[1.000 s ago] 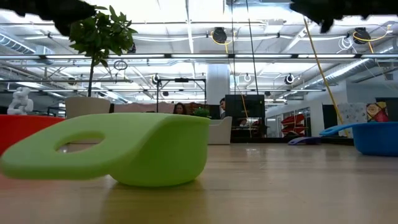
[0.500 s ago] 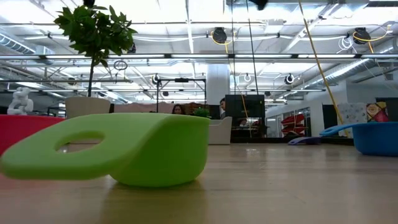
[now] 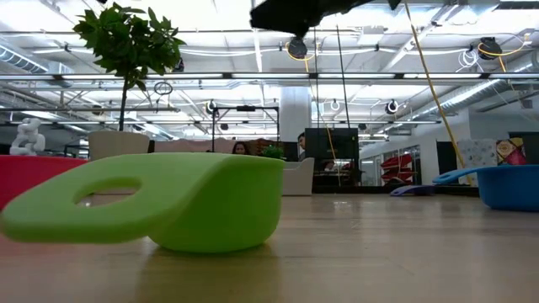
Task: Nest measuring cups in basket
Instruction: Move the yellow measuring cup to the top of the table
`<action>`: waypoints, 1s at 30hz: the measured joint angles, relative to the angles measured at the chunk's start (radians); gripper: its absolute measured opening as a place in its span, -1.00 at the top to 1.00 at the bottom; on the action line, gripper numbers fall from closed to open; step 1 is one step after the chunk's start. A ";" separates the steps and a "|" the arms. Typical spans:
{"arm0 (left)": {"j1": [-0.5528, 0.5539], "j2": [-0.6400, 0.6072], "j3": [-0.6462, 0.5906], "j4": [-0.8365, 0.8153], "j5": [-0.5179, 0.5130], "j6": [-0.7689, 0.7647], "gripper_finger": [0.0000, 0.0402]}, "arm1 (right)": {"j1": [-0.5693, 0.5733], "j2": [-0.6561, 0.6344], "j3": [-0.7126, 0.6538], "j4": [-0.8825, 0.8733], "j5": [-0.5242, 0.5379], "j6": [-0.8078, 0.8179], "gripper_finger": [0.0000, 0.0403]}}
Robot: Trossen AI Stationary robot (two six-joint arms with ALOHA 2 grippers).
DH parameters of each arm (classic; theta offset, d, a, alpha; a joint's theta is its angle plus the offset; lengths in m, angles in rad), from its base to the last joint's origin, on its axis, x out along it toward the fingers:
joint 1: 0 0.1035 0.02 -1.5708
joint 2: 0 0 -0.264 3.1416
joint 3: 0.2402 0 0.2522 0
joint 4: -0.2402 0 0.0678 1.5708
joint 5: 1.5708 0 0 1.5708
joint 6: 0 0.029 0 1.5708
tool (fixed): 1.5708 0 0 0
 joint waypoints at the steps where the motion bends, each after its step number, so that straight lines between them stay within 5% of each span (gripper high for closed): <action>1: 0.000 0.000 -0.001 -0.023 0.000 0.000 0.09 | 0.003 0.021 0.016 0.000 -0.015 -0.003 0.29; 11: 0.000 -0.014 -0.001 -0.108 -0.015 0.006 0.26 | 0.048 0.267 0.268 -0.129 -0.069 -0.083 0.29; 30: 0.000 -0.065 -0.001 -0.144 -0.059 -0.025 0.25 | 0.089 0.538 0.592 -0.172 -0.145 -0.149 0.29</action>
